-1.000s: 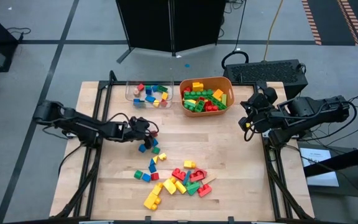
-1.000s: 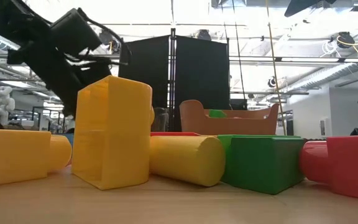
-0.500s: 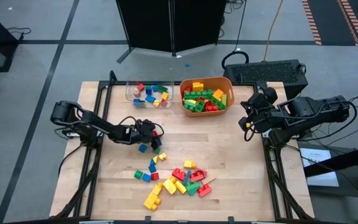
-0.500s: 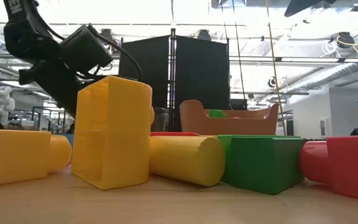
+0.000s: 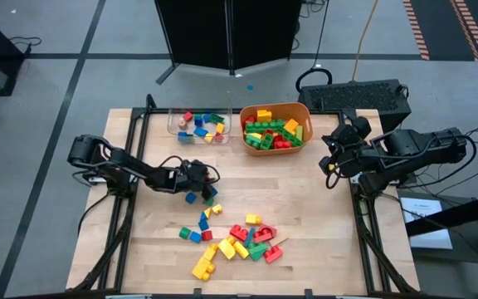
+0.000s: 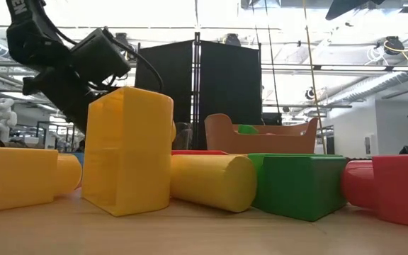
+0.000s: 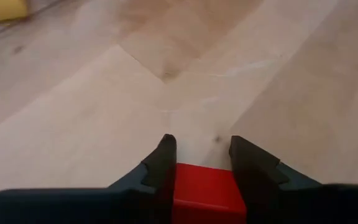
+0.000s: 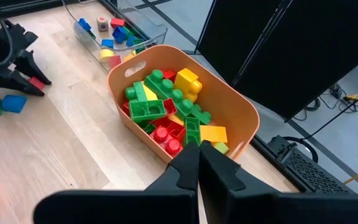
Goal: Sort blocks by size
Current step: Put the small red block into the transparent bin
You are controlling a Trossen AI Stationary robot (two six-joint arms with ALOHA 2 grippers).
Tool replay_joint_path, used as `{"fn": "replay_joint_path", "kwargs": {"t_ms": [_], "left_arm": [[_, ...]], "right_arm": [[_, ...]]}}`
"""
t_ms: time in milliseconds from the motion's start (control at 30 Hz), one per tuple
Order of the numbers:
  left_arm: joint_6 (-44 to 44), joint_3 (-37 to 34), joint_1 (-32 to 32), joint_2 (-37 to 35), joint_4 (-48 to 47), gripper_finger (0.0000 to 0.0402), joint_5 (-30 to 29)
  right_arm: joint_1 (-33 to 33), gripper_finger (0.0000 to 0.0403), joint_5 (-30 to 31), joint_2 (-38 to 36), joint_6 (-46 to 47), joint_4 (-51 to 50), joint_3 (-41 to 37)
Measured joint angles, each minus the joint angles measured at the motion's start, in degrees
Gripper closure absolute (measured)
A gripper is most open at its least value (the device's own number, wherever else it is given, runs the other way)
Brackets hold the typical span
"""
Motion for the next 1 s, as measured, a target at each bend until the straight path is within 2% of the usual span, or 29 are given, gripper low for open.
{"fn": "replay_joint_path", "kwargs": {"t_ms": [167, 367, 433, 600, 700, 900, 1000], "left_arm": [[-0.01, 1.34, 1.01, -4.98, -1.38, 0.0278, 3.91], [6.73, 5.6, 4.35, -13.32, -2.78, 0.0278, 1.31], [10.61, 7.59, 6.24, -16.23, -4.73, 0.0278, -1.71], [21.1, 10.65, 13.24, -20.1, -7.47, 0.0278, -14.71], [25.07, 10.85, 19.25, -20.7, -7.42, 0.0278, -17.42], [25.73, 10.85, 29.55, -19.12, -10.77, 0.0275, -14.82], [26.02, 10.85, 33.02, -18.42, -10.86, 0.0226, -10.87]], "right_arm": [[0.0, 0.0399, -0.02, 0.0, -0.09, -0.02, 0.0], [0.0, 0.0399, 0.16, 0.0, -0.17, -0.07, 0.0], [0.01, 0.0399, 0.33, 0.02, -0.2, -0.11, 0.0], [0.02, 0.0399, 1.44, 0.0, -0.2, -0.06, -0.2], [0.0, 0.0399, 1.67, 0.0, -0.17, 0.03, -0.86], [0.02, 0.0399, 1.29, 0.0, 1.83, 0.48, -3.24], [0.02, 0.0399, 1.21, 0.02, 3.19, 0.48, -4.22]]}}
